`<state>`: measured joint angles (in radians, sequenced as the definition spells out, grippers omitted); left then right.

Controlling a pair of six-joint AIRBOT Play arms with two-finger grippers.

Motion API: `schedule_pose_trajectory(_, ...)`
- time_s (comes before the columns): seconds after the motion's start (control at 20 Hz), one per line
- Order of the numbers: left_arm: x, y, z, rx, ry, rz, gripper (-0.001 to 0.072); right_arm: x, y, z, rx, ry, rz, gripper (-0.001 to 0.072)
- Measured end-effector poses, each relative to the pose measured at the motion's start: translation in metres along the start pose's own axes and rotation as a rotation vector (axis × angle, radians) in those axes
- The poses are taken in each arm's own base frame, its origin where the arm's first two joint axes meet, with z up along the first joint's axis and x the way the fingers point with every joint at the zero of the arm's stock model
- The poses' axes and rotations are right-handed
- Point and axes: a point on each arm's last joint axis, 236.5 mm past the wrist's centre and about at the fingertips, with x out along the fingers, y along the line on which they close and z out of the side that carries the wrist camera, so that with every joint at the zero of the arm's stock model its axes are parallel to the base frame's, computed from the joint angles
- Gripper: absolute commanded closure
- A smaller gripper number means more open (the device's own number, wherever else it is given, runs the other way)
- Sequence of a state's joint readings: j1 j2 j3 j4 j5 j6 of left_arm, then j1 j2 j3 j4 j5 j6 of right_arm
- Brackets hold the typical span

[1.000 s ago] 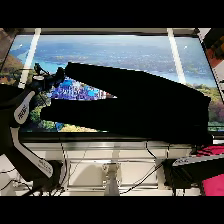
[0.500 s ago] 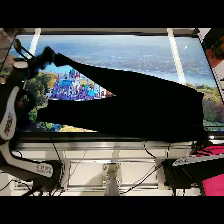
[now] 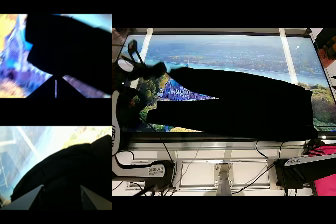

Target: Fold the clothes and pants, and hang the long-sleeved shirts on hangers.

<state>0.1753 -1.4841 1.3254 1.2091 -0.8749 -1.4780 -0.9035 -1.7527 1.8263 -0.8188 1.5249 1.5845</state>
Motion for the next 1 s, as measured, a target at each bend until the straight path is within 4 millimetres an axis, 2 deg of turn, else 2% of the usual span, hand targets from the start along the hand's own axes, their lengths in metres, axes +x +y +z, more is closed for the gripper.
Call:
schedule_pose_trajectory(0.15,0.008,0.033,-0.052,-0.002,0.157,0.099,0.0703,0.0,0.0,-0.005,-0.001,0.021,0.001,0.0184)
schedule_pose_trajectory(0.3,0.012,0.051,-0.091,-0.014,0.263,0.147,0.0702,0.0,0.0,-0.006,-0.001,0.027,0.002,0.0184)
schedule_pose_trajectory(0.4,0.014,0.057,-0.108,-0.017,0.303,0.162,0.0701,0.0,0.0,-0.006,-0.002,0.027,0.002,0.0184)
schedule_pose_trajectory(0.5,0.015,0.061,-0.111,-0.015,0.3,0.174,0.068,0.0,0.0,-0.006,-0.004,0.028,0.002,0.0183)
schedule_pose_trajectory(0.55,0.017,0.063,-0.106,-0.013,0.277,0.177,0.0622,0.0,0.0,-0.007,-0.005,0.029,0.002,0.0184)
schedule_pose_trajectory(0.65,0.022,0.064,-0.089,-0.007,0.197,0.181,0.0357,0.0,0.0,-0.01,-0.015,0.042,0.002,0.0216)
schedule_pose_trajectory(0.7,0.023,0.064,-0.079,-0.005,0.155,0.181,0.0339,0.0,0.0,-0.012,-0.024,0.054,0.001,0.0246)
schedule_pose_trajectory(0.8,0.023,0.064,-0.053,-0.004,0.059,0.182,0.035,0.001,-0.007,-0.02,-0.036,0.087,-0.022,0.0262)
schedule_pose_trajectory(0.85,0.021,0.064,-0.045,-0.003,0.032,0.182,0.0397,0.002,-0.013,-0.027,-0.034,0.116,-0.038,0.0261)
schedule_pose_trajectory(0.9,0.019,0.064,-0.038,-0.004,0.01,0.182,0.0609,0.004,-0.021,-0.034,-0.026,0.146,-0.051,0.0262)
schedule_pose_trajectory(0.95,0.017,0.065,-0.036,-0.007,0.004,0.183,0.0702,0.008,-0.03,-0.044,-0.011,0.182,-0.061,0.0261)
schedule_pose_trajectory(1.0,0.015,0.065,-0.036,-0.01,0.009,0.184,0.0702,0.011,-0.04,-0.056,0.01,0.228,-0.066,0.0262)
